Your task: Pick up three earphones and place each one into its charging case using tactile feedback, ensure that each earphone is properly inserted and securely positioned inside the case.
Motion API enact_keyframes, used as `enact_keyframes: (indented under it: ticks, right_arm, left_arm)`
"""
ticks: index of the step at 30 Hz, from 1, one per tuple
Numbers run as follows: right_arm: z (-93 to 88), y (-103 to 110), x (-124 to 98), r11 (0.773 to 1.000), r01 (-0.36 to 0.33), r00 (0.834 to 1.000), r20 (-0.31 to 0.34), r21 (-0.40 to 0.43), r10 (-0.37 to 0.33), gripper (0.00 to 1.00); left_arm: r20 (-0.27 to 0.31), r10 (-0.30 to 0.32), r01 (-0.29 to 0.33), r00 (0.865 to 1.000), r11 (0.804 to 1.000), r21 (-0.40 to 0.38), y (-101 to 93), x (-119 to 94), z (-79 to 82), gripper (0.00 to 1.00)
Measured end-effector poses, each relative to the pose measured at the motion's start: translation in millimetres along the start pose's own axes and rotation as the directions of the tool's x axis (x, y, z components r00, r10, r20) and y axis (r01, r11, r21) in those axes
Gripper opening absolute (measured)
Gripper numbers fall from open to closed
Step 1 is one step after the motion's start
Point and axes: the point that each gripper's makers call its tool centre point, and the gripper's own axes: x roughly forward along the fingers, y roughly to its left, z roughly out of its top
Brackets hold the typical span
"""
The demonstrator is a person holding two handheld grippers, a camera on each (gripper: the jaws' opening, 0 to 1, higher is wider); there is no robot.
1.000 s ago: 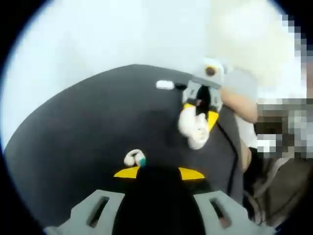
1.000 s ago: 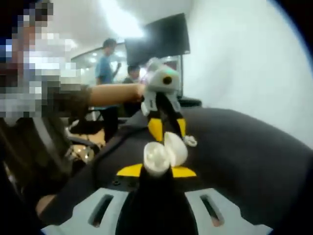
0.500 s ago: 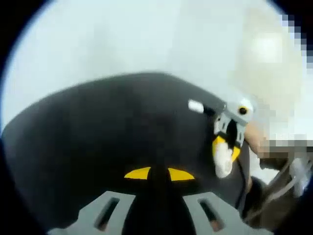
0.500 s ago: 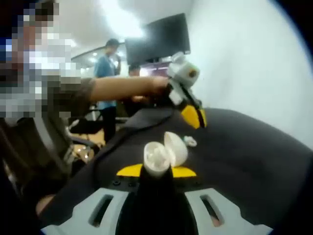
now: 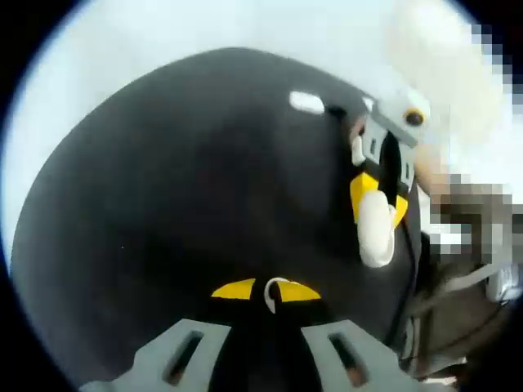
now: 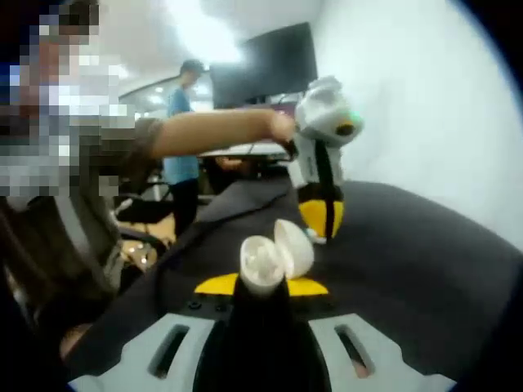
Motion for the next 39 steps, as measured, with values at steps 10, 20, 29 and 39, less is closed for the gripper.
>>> enact_keyframes:
  ticks: [10,20,29,39]
  right_arm:
    - [-0.1,2,1,1.000,0.003,1.000,-0.002,-0.007,-0.003,0.21]
    - [-0.2,2,1,1.000,0.003,1.000,-0.002,-0.010,-0.003,0.21]
    - [-0.1,0,1,1.000,0.001,1.000,-0.002,-0.010,-0.001,0.21]
    - [-0.2,1,1,1.000,0.004,1.000,-0.002,-0.018,-0.004,0.21]
  left_arm:
    - [0.057,0.064,-0.065,0.996,0.998,0.018,2.9,-4,-4.6,0.02]
    - [0.315,0.351,-0.380,0.882,0.924,0.036,48.2,-44,11.6,0.01]
    - [0.459,0.598,-0.708,0.658,0.698,0.106,36.3,-61,-10.9,0.01]
    - [0.524,0.685,-0.841,0.506,0.527,0.123,14.9,-64,-13.6,0.01]
